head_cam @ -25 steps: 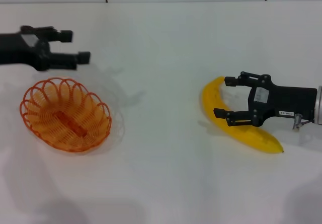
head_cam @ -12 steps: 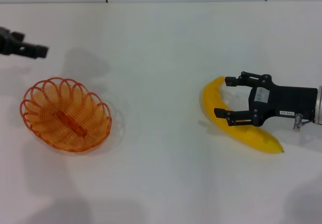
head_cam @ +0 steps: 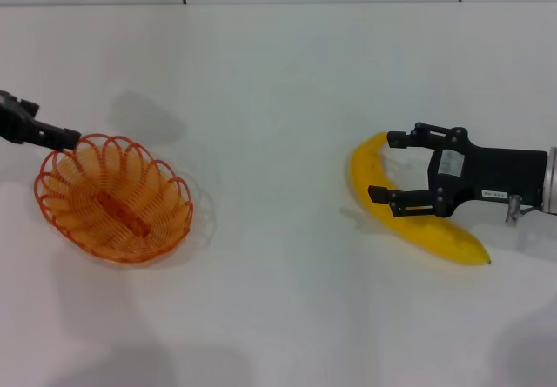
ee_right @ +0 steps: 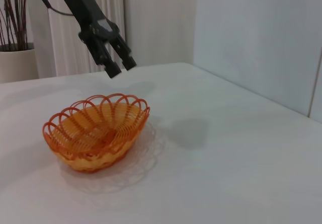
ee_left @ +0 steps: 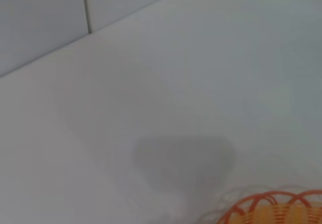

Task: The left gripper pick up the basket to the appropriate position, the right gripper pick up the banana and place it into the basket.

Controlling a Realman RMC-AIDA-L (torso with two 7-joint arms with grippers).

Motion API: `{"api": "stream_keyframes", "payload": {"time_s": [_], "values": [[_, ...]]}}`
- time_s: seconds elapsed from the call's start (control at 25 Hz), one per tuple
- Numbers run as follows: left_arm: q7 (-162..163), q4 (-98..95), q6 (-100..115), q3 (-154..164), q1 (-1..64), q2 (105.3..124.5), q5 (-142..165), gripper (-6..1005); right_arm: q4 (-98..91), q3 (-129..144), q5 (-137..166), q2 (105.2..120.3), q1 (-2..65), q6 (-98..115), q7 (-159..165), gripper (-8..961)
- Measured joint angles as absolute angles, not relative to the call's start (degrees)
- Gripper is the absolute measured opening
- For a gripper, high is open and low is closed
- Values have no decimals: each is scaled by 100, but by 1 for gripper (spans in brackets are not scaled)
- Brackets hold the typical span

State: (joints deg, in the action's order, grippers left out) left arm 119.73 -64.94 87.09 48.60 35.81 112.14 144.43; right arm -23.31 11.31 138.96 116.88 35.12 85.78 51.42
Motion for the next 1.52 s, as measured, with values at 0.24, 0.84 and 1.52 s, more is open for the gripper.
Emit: {"api": "stream_keyframes", "payload": {"time_s": [0.24, 0.84, 1.52], "values": [[11814, -5913, 8350, 4860, 3660, 11246, 14496, 843, -2329, 1131, 13896, 11689, 3533, 8584, 5142, 891], [11414, -5114, 7700, 4814, 3653, 11251, 14458, 834, -2329, 1144, 13896, 11690, 3533, 8563, 5141, 886], [11244, -4894, 7468, 4825, 3649, 11258, 14261, 823, -2328, 1130, 13896, 11689, 3521, 8551, 5141, 881]]}}
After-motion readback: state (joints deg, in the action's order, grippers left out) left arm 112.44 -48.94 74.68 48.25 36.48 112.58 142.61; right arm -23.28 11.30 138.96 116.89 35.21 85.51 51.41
